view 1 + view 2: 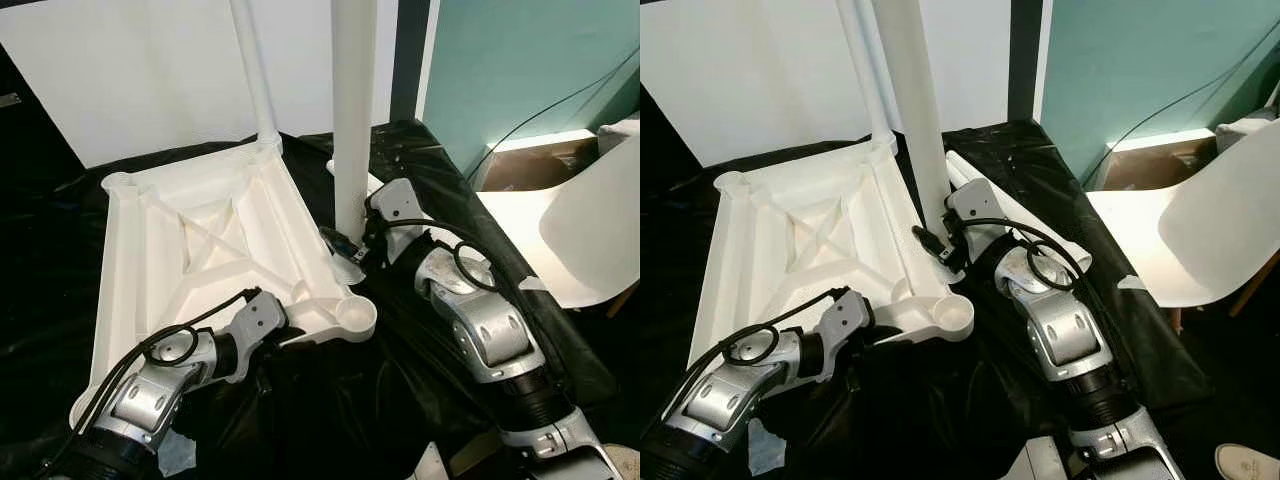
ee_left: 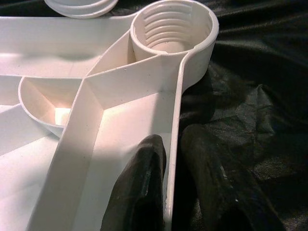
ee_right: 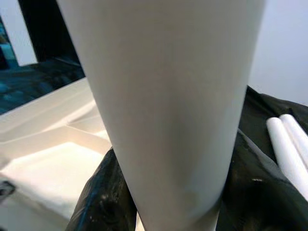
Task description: Building children table
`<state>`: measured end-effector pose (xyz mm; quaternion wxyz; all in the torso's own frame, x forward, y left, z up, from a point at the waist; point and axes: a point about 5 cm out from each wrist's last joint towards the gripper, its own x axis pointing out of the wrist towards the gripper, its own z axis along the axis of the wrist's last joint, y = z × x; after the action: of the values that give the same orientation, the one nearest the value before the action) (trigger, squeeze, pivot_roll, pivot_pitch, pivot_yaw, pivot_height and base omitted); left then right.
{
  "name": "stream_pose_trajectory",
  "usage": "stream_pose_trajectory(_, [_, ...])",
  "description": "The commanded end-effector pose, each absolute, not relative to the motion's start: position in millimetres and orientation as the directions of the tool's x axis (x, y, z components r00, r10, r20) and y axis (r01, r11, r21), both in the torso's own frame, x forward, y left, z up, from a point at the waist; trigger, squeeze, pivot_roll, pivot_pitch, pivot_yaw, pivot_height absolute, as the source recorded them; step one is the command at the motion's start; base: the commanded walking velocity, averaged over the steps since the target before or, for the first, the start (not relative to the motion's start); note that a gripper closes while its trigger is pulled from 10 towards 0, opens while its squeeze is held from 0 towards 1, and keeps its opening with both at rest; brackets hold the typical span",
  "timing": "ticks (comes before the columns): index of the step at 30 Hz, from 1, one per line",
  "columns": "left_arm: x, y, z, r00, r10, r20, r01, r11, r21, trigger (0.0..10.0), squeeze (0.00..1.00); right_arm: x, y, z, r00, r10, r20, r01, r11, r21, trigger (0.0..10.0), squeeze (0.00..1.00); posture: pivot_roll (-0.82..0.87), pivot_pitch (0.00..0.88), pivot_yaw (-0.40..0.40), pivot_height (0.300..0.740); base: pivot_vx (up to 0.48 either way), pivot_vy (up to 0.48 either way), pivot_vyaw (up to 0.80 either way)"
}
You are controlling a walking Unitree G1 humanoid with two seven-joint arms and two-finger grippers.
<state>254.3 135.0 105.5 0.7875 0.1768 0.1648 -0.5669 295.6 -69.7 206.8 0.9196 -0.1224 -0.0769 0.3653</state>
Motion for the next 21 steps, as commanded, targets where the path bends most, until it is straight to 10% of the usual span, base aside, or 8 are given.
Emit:
stream_pose_trajectory(1, [249.1,140.9,87.1,0.240,-0.801,-0.548,0.963,0.268,0.030,10.0,0.00,292.3,-68.8,210.0,0.705,0.706,0.059,-0.669,0.691,-0.275,10.0,0.00,0.03,0.000,0.077,0.740,0.000,0.000,0.00])
stream_pose_trajectory(6, [254.6,146.0,67.7,0.287,-0.693,-0.661,0.945,0.320,0.074,10.0,0.00,291.3,-71.2,212.2,0.702,0.710,0.061,-0.672,0.688,-0.275,10.0,0.00,0.02,0.000,0.074,0.740,0.000,0.000,0.00])
stream_pose_trajectory(7, [257.7,144.5,65.6,0.310,-0.681,-0.663,0.936,0.341,0.087,10.0,0.16,291.4,-71.6,212.7,0.702,0.709,0.062,-0.671,0.688,-0.275,10.0,0.00,0.02,0.000,0.073,0.740,0.000,0.000,0.00])
stream_pose_trajectory(9, [257.7,144.5,65.6,0.310,-0.681,-0.663,0.936,0.341,0.087,10.0,0.16,291.4,-71.6,212.7,0.702,0.709,0.062,-0.671,0.688,-0.275,10.0,0.00,0.02,0.000,0.073,0.740,0.000,0.000,0.00])
stream_pose_trajectory(10, [260.6,141.6,65.7,0.332,-0.680,-0.654,0.929,0.357,0.099,7.5,0.23,291.4,-71.5,212.8,0.702,0.710,0.062,-0.672,0.688,-0.275,10.0,0.00,0.02,0.000,0.073,0.740,0.000,0.000,0.00])
stream_pose_trajectory(12, [260.6,141.6,65.7,0.332,-0.680,-0.654,0.929,0.357,0.099,7.5,0.23,291.4,-71.5,212.8,0.702,0.710,0.062,-0.672,0.688,-0.275,10.0,0.00,0.02,0.000,0.073,0.740,0.000,0.000,0.00])
stream_pose_trajectory(13, [278.3,141.4,68.9,0.448,-0.623,-0.641,0.880,0.434,0.192,10.0,0.00,290.5,-68.6,212.1,0.696,0.716,0.060,-0.679,0.682,-0.272,10.0,0.00,0.03,0.000,0.075,0.740,0.000,0.000,0.00])
stream_pose_trajectory(21, [301.7,145.1,82.6,0.578,-0.564,-0.590,0.805,0.511,0.301,10.0,0.00,288.3,-64.0,210.4,0.688,0.724,0.053,-0.690,0.675,-0.261,10.0,0.00,0.03,0.000,0.082,0.740,0.000,0.000,0.00])
